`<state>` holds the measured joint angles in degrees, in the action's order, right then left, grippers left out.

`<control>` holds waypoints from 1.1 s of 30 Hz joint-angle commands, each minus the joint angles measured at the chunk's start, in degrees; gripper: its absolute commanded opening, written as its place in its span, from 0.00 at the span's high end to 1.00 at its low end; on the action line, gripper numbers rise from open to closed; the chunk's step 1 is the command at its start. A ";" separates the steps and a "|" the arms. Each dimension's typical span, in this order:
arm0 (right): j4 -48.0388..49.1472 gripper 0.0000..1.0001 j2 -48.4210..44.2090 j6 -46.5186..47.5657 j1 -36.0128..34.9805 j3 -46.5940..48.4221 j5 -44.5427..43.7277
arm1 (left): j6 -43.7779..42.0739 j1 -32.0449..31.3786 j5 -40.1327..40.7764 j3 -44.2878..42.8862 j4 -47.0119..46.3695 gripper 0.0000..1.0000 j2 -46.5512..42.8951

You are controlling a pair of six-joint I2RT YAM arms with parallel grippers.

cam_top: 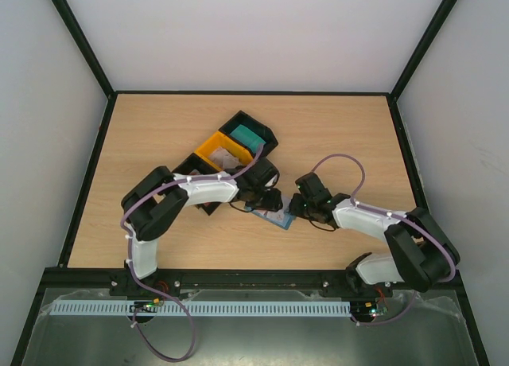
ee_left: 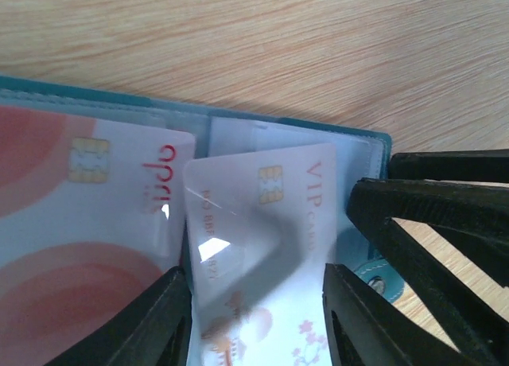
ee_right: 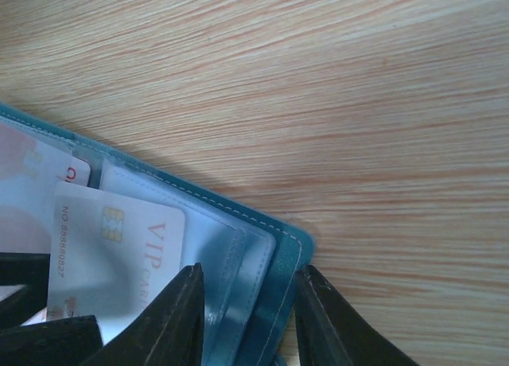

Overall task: Put the credit cards into the card holder
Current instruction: Insert the credit card into the card holder.

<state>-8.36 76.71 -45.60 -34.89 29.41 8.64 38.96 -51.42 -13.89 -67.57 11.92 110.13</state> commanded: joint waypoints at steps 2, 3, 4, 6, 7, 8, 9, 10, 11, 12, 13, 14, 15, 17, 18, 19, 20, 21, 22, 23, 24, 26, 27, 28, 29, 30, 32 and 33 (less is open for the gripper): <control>-1.40 0.71 3.19 0.66 -0.25 -1.25 1.97 | -1.56 0.28 -2.82 -1.38 0.60 0.55 2.19; -1.20 0.71 3.23 0.40 -0.26 -1.45 1.87 | -2.19 0.30 -3.27 -1.23 0.19 0.56 2.13; -1.02 0.71 3.15 0.24 -0.26 -1.60 1.78 | -2.66 0.28 -3.76 -1.10 -0.36 0.57 2.04; -0.69 0.71 2.78 -0.08 -0.26 -1.80 1.70 | -4.64 0.32 -4.75 -1.28 -0.92 0.58 2.17; -0.57 0.71 2.50 -0.28 -0.26 -1.83 1.60 | -5.49 0.23 -5.08 -1.45 -0.97 0.59 2.22; -0.42 0.70 2.23 -0.46 -0.26 -1.96 1.51 | -6.39 0.18 -5.24 -1.61 -0.95 0.59 2.28; -0.35 0.70 1.93 -0.64 -0.26 -1.89 1.36 | -7.30 0.15 -5.45 -1.80 -0.86 0.60 2.33; -0.41 0.70 1.68 -0.75 -0.26 -1.90 1.11 | -8.33 0.10 -5.59 -2.06 -0.73 0.60 2.41; -0.35 0.69 1.27 -0.84 -0.26 -1.88 0.92 | -9.35 0.04 -5.76 -2.37 -0.54 0.61 2.50; -0.28 0.69 1.03 -0.93 -0.26 -1.90 0.82 | -10.32 0.02 -6.02 -2.65 -0.32 0.62 2.65; -0.24 0.69 0.80 -0.99 -0.26 -1.83 0.57 | -11.50 -0.13 -6.32 -3.06 0.10 0.62 2.91; -0.30 0.68 0.62 -0.94 -0.26 -1.81 0.36 | -12.63 -0.26 -6.41 -3.62 0.64 0.63 3.24; -0.33 0.68 0.49 -1.05 -0.26 -1.81 0.20 | -13.66 -0.49 -6.35 -4.31 1.10 0.63 3.52; -0.26 0.68 0.27 -1.23 -0.22 -1.86 -0.22 | -15.37 -0.78 -6.20 -5.17 1.90 0.63 4.04; -0.22 0.68 0.09 -1.31 -0.26 -1.84 -0.43 | -16.15 -0.86 -6.16 -5.47 2.03 0.63 4.16; -0.06 0.67 0.00 -1.49 -0.22 -1.89 -0.61 | -16.83 -0.93 -6.27 -5.67 2.05 0.63 4.17; 0.05 0.67 -0.11 -1.55 -0.26 -1.98 -0.74 | -17.31 -0.97 -6.32 -5.88 2.05 0.63 4.21; 0.34 0.67 -0.25 -1.66 -0.26 -2.11 -0.86 | -17.77 -0.99 -6.45 -6.21 1.97 0.63 4.30; 0.62 0.66 -0.33 -1.80 -0.26 -2.20 -0.90 | -18.31 -1.04 -6.80 -6.37 1.92 0.63 4.36; 0.88 0.65 -0.56 -1.92 -0.26 -2.18 -0.91 | -18.94 -0.99 -7.15 -6.57 1.83 0.63 4.51; 1.15 0.65 -0.59 -2.04 -0.26 -2.24 -0.91 | -19.43 -1.04 -7.55 -6.72 1.75 0.63 4.61; 1.71 0.65 -0.70 -2.35 -0.25 -2.38 -1.04 | -20.13 -1.03 -8.75 -6.78 1.22 0.63 4.73; 1.89 0.65 -0.80 -2.50 -0.26 -2.39 -1.27 | -20.49 -0.98 -9.42 -6.74 0.99 0.63 4.87; 2.06 0.66 -0.73 -2.77 -0.26 -2.34 -1.50 | -20.92 -0.99 -9.93 -6.82 0.88 0.63 4.94; 2.19 0.66 -0.72 -2.86 -0.26 -2.27 -1.60 | -21.04 -1.01 -10.12 -6.80 0.83 0.63 4.98; 2.26 0.67 -0.73 -3.03 -0.26 -2.33 -1.81 | -20.97 -1.01 -10.00 -6.86 0.94 0.63 5.08; 2.38 0.67 -0.73 -3.31 -0.26 -2.33 -2.09 | -20.60 -0.93 -9.90 -6.87 1.18 0.63 5.18; 2.15 0.67 -0.81 -3.47 -0.26 -2.32 -2.24 | -20.12 -0.95 -9.59 -6.87 1.36 0.63 5.06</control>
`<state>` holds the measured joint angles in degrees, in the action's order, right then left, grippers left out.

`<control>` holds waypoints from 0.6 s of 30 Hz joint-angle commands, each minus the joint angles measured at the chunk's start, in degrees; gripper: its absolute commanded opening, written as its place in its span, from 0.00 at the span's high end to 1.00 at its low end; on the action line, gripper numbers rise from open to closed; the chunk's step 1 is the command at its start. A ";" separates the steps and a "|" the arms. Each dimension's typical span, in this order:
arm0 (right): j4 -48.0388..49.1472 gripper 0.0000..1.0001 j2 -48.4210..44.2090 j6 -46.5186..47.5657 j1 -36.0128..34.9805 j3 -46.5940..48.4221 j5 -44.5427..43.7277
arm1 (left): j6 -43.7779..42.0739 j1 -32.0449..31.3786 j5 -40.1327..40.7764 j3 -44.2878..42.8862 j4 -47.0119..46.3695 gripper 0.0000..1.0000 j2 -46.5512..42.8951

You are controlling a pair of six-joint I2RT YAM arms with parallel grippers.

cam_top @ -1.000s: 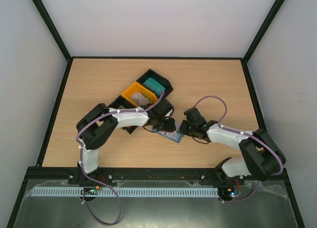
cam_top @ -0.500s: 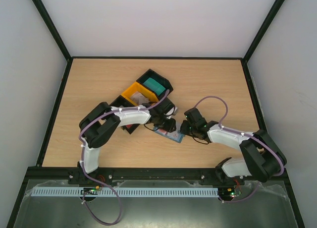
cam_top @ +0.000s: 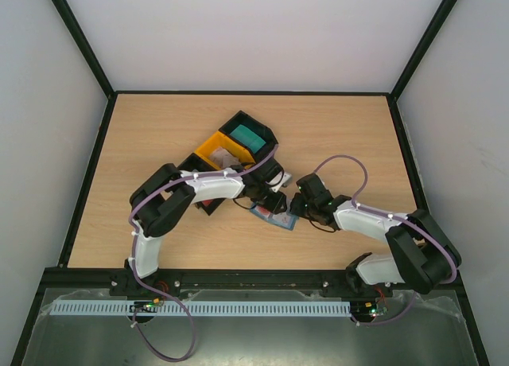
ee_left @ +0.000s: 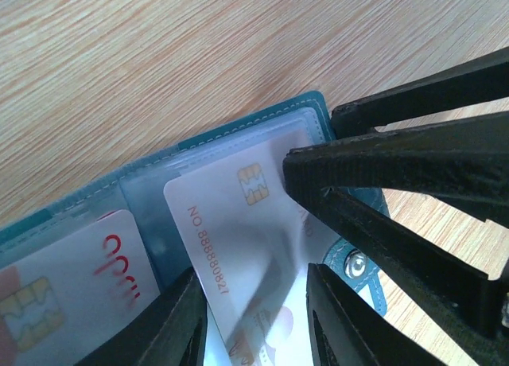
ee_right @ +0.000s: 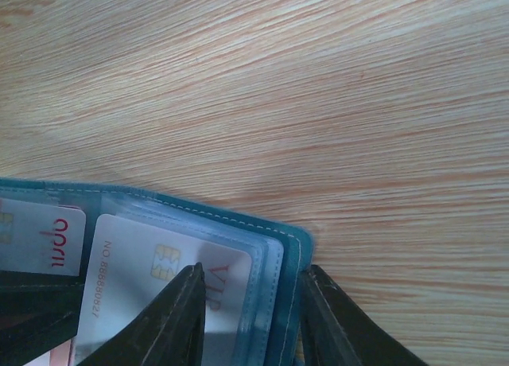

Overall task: Put the credit cards into the card holder
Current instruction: Insert the credit card into the card holder.

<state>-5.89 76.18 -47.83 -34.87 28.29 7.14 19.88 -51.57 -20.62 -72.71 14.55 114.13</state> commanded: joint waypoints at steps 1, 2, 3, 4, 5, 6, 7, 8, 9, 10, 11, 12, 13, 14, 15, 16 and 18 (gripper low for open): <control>-0.61 0.67 -0.58 -1.48 -0.28 -1.15 -1.11 | -0.56 -0.78 -2.58 -1.57 -1.20 0.62 0.76; -1.07 0.67 -1.04 -1.67 -0.28 -1.12 -1.60 | -0.09 -0.75 -2.16 -1.47 -1.07 0.60 0.36; -1.66 0.67 -1.83 -1.91 -0.28 -1.06 -2.39 | 0.38 -0.67 -1.69 -1.41 -0.83 0.59 -0.21; -2.35 0.67 -2.73 -2.13 -0.28 -0.94 -3.19 | 0.95 -0.64 -1.22 -1.38 -0.57 0.57 -0.91; -3.09 0.66 -3.95 -2.23 -0.28 -0.77 -3.91 | 1.43 -0.52 -0.80 -1.46 -0.31 0.54 -1.57; -4.00 0.65 -5.25 -2.36 -0.28 -0.60 -4.74 | 1.86 -0.50 -0.47 -1.61 0.03 0.52 -2.40; -4.85 0.63 -6.60 -2.42 -0.28 -0.34 -5.57 | 2.25 -0.43 -0.14 -1.79 0.45 0.51 -3.34; -5.82 0.61 -8.01 -2.44 -0.28 -0.15 -6.46 | 2.75 -0.38 0.28 -1.94 0.85 0.49 -4.11; -6.72 0.59 -9.64 -2.46 -0.28 0.08 -7.18 | 3.48 -0.39 1.06 -2.04 1.22 0.48 -4.84; -7.65 0.57 -10.78 -2.40 -0.28 0.28 -7.75 | 3.95 -0.40 1.97 -2.15 1.95 0.47 -5.40; -8.52 0.56 -11.81 -2.32 -0.28 0.54 -8.19 | 4.39 -0.42 2.78 -2.29 2.58 0.46 -5.81; -9.36 0.55 -12.57 -2.09 -0.28 0.60 -8.40 | 4.76 -0.41 3.82 -2.29 3.23 0.46 -6.27; -10.12 0.55 -13.31 -1.87 -0.28 0.71 -8.33 | 5.23 -0.42 4.82 -2.11 3.63 0.46 -6.81; -10.79 0.55 -13.93 -1.54 -0.28 0.79 -7.87 | 5.66 -0.38 5.67 -1.90 3.91 0.46 -7.21; -11.19 0.54 -14.36 -1.22 -0.28 0.72 -7.32 | 6.13 -0.43 6.47 -1.58 4.20 0.47 -7.48; -11.76 0.55 -14.58 -1.09 -0.28 0.72 -6.49 | 6.59 -0.38 7.00 -1.18 4.21 0.49 -7.66; -12.74 0.57 -15.14 -0.90 -0.28 0.53 -4.40 | 7.61 -0.38 7.64 0.23 3.84 0.55 -7.73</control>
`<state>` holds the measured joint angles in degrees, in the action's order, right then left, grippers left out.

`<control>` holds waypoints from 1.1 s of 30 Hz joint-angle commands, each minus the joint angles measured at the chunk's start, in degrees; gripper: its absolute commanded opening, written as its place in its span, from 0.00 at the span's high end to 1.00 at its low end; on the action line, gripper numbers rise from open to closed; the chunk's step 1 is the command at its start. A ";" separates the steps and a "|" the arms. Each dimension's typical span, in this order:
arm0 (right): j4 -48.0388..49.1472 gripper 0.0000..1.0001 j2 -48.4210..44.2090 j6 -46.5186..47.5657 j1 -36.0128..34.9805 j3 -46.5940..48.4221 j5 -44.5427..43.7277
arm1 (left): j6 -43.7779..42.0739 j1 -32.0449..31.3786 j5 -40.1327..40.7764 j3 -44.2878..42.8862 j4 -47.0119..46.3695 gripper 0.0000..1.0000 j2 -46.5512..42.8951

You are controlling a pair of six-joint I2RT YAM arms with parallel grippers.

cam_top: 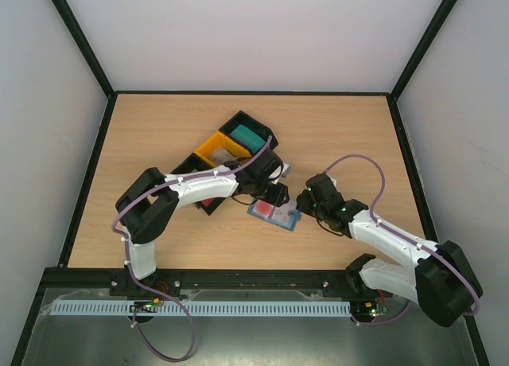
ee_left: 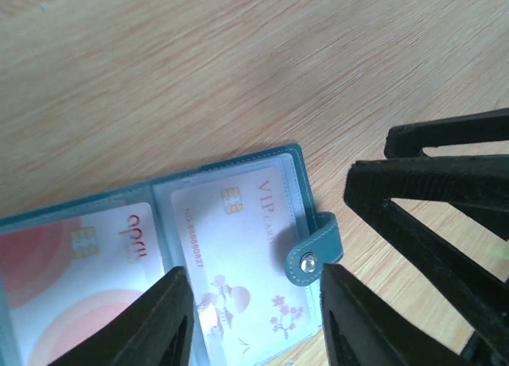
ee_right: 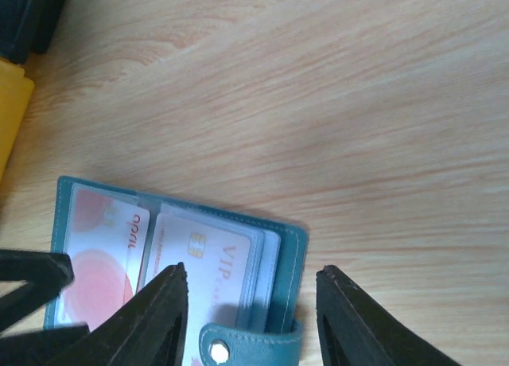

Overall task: Put the credit cards into the card holder
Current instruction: Insert the credit card into the card holder, then turn over the card slot in the card holder.

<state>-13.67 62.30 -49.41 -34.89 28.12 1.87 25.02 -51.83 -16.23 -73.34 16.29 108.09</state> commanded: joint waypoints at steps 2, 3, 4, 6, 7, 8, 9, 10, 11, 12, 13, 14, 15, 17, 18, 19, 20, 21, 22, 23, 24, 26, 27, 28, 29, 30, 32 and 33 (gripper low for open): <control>-4.85 0.61 -1.96 0.50 -0.26 0.06 3.59 | 3.51 -0.07 3.15 2.27 1.12 0.62 -1.40; -4.49 0.63 -2.41 0.45 -0.26 -0.42 5.21 | 4.04 -0.09 2.99 2.83 0.66 0.68 -1.06; -4.07 0.66 -2.94 0.29 -0.26 -0.95 7.14 | 4.55 -0.07 2.54 3.19 0.03 0.72 -0.59; -2.73 0.69 -3.50 0.32 -0.26 -1.90 10.08 | 5.18 0.01 2.30 3.75 -0.58 0.78 0.30; -2.00 0.72 -3.58 0.36 -0.26 -2.37 11.38 | 5.65 0.05 2.29 3.93 -0.76 0.80 0.71; -1.36 0.74 -3.59 0.25 -0.26 -2.66 12.15 | 6.20 0.11 2.15 4.15 -1.05 0.82 1.05; -1.00 0.75 -3.41 0.27 -0.26 -2.88 12.74 | 6.64 0.15 1.67 4.50 -1.46 0.83 1.33; -0.73 0.75 -3.15 0.21 -0.26 -2.99 12.95 | 7.03 0.29 0.88 4.97 -2.19 0.84 1.57; -0.40 0.75 -2.89 0.19 -0.26 -3.18 13.34 | 7.32 0.47 0.11 5.42 -2.75 0.86 1.71; 0.06 0.75 -2.56 0.19 -0.26 -3.35 13.73 | 7.51 0.56 -0.42 5.70 -3.10 0.87 1.87; 0.39 0.75 -2.16 0.19 -0.26 -3.47 14.15 | 7.66 0.52 -0.59 5.87 -3.25 0.88 2.08; 0.85 0.75 -1.78 0.12 -0.26 -3.58 14.71 | 7.66 0.52 -0.70 6.00 -3.28 0.89 2.37; 1.29 0.75 -1.41 0.14 -0.26 -3.82 15.18 | 7.73 0.52 -0.80 6.09 -3.29 0.90 2.61; 1.94 0.74 -0.70 0.05 -0.24 -4.09 15.95 | 7.85 0.51 -0.91 6.47 -3.29 0.91 2.98; 2.20 0.74 -0.50 0.02 -0.26 -4.19 16.12 | 7.92 0.57 -0.87 6.70 -3.22 0.92 3.21; 2.50 0.73 -0.28 -0.04 -0.24 -4.32 16.27 | 7.96 0.62 -0.71 6.84 -3.16 0.93 3.32; 2.82 0.72 -0.11 -0.14 -0.26 -4.50 16.55 | 8.03 0.64 -0.53 7.01 -3.12 0.93 3.45; 3.24 0.72 0.04 -0.21 -0.26 -4.66 17.02 | 8.19 0.69 -0.21 7.18 -3.18 0.94 3.51; 3.71 0.71 0.14 -0.51 -0.26 -4.84 17.52 | 8.28 0.70 0.06 7.38 -3.20 0.95 3.59; 4.45 0.71 0.30 -0.78 -0.25 -5.17 18.14 | 8.34 0.73 0.39 7.54 -3.11 0.96 3.73; 5.31 0.71 0.54 -1.12 -0.26 -5.52 18.84 | 8.45 0.69 0.63 7.64 -3.11 0.97 3.85; 6.70 0.72 1.06 -1.78 -0.26 -6.14 19.77 | 8.50 0.69 0.84 7.81 -3.04 0.97 4.17; 7.32 0.72 1.33 -2.17 -0.26 -6.41 20.02 | 8.55 0.73 0.85 7.86 -3.02 0.97 4.27; 7.75 0.72 1.59 -2.37 -0.26 -6.51 20.20 | 8.59 0.71 0.89 7.94 -3.09 0.97 4.36; 8.26 0.72 1.86 -2.60 -0.26 -6.70 20.39 | 8.61 0.74 0.93 7.99 -3.06 0.97 4.42; 8.66 0.72 2.04 -2.74 -0.26 -6.80 20.49 | 8.62 0.75 0.94 8.03 -3.07 0.97 4.47; 9.61 0.74 2.47 -3.11 -0.26 -7.15 21.05 | 8.60 0.80 0.94 8.12 -3.19 0.97 4.49; 9.91 0.75 2.74 -3.31 -0.26 -7.23 21.31 | 8.64 0.82 0.94 8.13 -3.24 0.97 4.45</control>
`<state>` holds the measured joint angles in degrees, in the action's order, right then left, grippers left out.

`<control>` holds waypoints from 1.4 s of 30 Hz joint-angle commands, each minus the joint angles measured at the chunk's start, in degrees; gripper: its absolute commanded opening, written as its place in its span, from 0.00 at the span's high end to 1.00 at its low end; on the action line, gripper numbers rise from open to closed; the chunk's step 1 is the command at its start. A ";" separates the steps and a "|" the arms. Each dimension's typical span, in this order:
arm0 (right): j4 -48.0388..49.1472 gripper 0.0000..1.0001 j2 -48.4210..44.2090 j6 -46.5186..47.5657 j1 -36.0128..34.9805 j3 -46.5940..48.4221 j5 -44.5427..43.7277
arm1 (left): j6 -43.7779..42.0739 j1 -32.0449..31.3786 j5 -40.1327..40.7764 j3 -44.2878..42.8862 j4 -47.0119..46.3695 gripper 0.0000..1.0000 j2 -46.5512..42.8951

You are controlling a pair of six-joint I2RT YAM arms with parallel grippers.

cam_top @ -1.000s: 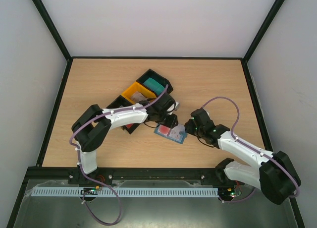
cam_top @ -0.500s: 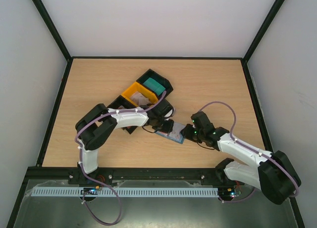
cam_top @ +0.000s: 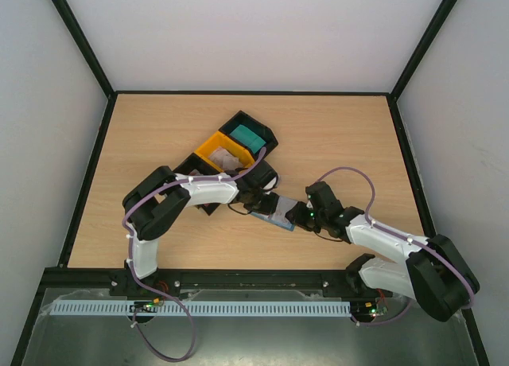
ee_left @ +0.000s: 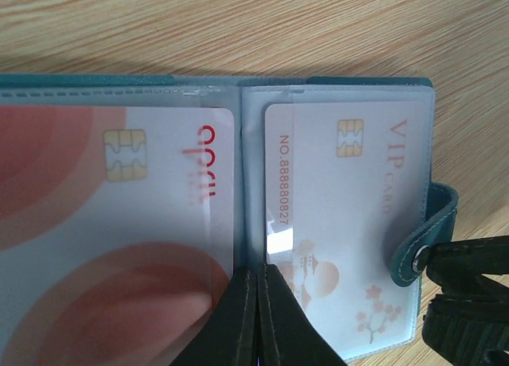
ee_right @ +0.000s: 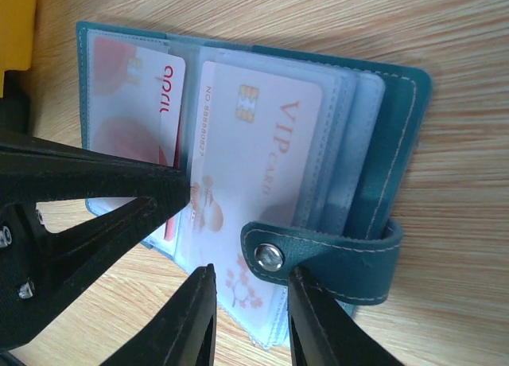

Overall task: Put the credit cards into the card holder
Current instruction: Turn over the card slot in the card holder.

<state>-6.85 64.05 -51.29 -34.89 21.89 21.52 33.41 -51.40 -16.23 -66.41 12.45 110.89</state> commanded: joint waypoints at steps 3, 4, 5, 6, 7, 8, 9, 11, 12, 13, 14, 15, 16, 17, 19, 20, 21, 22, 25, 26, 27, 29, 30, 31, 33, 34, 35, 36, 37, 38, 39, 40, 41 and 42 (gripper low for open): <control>2.93 0.75 1.55 -2.07 -0.26 -1.05 1.53 | 0.27 0.40 0.83 1.22 0.48 0.97 1.80; 2.57 0.75 1.34 -2.33 -0.26 -1.20 1.45 | 0.26 0.42 0.77 1.13 0.40 0.97 1.79; 2.13 0.74 0.89 -2.61 -0.31 -1.18 1.26 | 0.33 0.46 0.76 1.23 0.41 0.97 1.78; 1.34 0.72 0.19 -2.75 -0.27 -1.18 1.01 | 0.31 0.50 0.76 1.25 0.31 0.97 1.72; 0.19 0.70 -0.68 -2.81 -0.26 -1.15 0.45 | 0.29 0.44 0.76 1.28 0.29 0.97 1.70; -0.83 0.68 -1.66 -2.86 -0.22 -1.10 -0.07 | 0.30 0.49 0.76 1.28 0.30 0.97 1.70; -1.83 0.67 -2.69 -2.80 -0.26 -1.07 -0.39 | 0.29 0.49 0.76 1.29 0.30 0.97 1.70; -3.02 0.66 -4.78 -2.77 -0.26 -1.34 0.09 | 0.23 0.48 0.76 1.29 0.27 0.97 1.70; -3.28 0.66 -5.27 -2.75 -0.26 -1.57 0.55 | 0.24 0.50 0.76 1.29 0.17 0.97 1.70; -3.38 0.66 -5.49 -2.80 -0.26 -1.86 0.85 | 0.24 0.56 0.72 1.29 0.16 0.97 1.70; -3.53 0.66 -5.40 -2.77 -0.26 -2.07 1.03 | 0.23 0.53 0.68 1.27 0.13 0.97 1.70; -3.64 0.66 -5.14 -2.72 -0.26 -2.22 1.13 | 0.24 0.51 0.64 1.24 0.06 0.97 1.77; -3.50 0.66 -4.77 -2.68 -0.26 -2.38 1.22 | 0.25 0.52 0.60 1.20 0.04 0.97 1.84; -3.25 0.67 -4.28 -2.70 -0.26 -2.48 1.30 | 0.22 0.56 0.59 1.20 0.03 0.97 1.87; -2.41 0.67 -3.43 -2.68 -0.26 -2.70 1.62 | 0.23 0.56 0.58 1.15 0.03 0.97 1.94; -1.92 0.67 -3.03 -2.68 -0.26 -2.73 1.92 | 0.24 0.55 0.58 1.17 0.03 0.98 1.96; -1.16 0.67 -2.71 -2.68 -0.26 -2.73 2.02 | 0.33 0.51 0.58 1.19 0.03 0.97 2.00; -0.50 0.67 -2.39 -2.79 -0.25 -2.71 2.11 | 0.31 0.57 0.56 1.20 0.03 0.98 1.97; 1.06 0.70 -1.74 -3.00 -0.26 -2.56 2.30 | 0.29 0.56 0.58 1.20 0.05 0.97 1.92; 1.65 0.72 -1.54 -3.16 -0.26 -2.53 2.47 | 0.36 0.55 0.58 1.20 0.03 0.97 1.88; 2.15 0.74 -1.23 -3.24 -0.26 -2.51 2.73 | 0.34 0.51 0.52 1.20 0.03 0.97 1.90; 2.68 0.76 -0.90 -3.44 -0.26 -2.54 2.82 | 0.41 0.57 0.50 1.20 0.04 0.97 1.87; 2.90 0.77 -0.86 -3.52 -0.26 -2.60 2.83 | 0.36 0.56 0.50 1.18 -0.03 0.97 1.88; 3.00 0.78 -0.83 -3.58 -0.26 -2.67 2.83 | 0.36 0.51 0.44 1.19 -0.05 0.97 1.87; 3.41 0.78 -0.77 -3.72 -0.26 -2.77 2.77 | 0.40 0.52 0.41 1.14 -0.05 0.97 1.87; 3.84 0.78 -0.69 -3.92 -0.26 -2.81 2.93 | 0.35 0.53 0.41 1.11 -0.05 0.98 1.87; 4.61 0.78 -0.73 -4.24 -0.26 -2.96 3.32 | 0.38 0.53 0.41 1.11 -0.05 0.97 1.87; 5.45 0.78 -0.62 -4.74 -0.26 -3.21 3.49 | 0.37 0.51 0.41 1.11 -0.12 0.97 1.83; 6.23 0.78 -0.40 -5.13 -0.26 -3.46 3.57 | 0.41 0.51 0.45 1.11 -0.14 0.97 1.80; 6.94 0.78 -0.03 -5.40 -0.26 -3.63 3.68 | 0.44 0.53 0.44 1.11 -0.14 0.97 1.79; 7.73 0.78 0.46 -5.81 -0.26 -3.88 3.89 | 0.51 0.54 0.35 1.11 -0.14 0.97 1.81; 9.06 0.78 1.03 -6.24 -0.26 -4.14 4.17 | 0.52 0.58 0.32 1.11 -0.14 0.97 1.80; 10.11 0.78 1.64 -6.81 -0.26 -4.38 4.47 | 0.51 0.58 0.27 1.09 -0.21 0.97 1.80; 11.46 0.78 2.21 -7.55 -0.26 -4.78 4.90 | 0.45 0.52 0.17 1.04 -0.27 0.97 1.79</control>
<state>-0.80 64.31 -56.23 -34.89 18.83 25.15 33.67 -51.09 -16.29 -66.32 11.68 111.13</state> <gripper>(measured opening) 0.217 0.030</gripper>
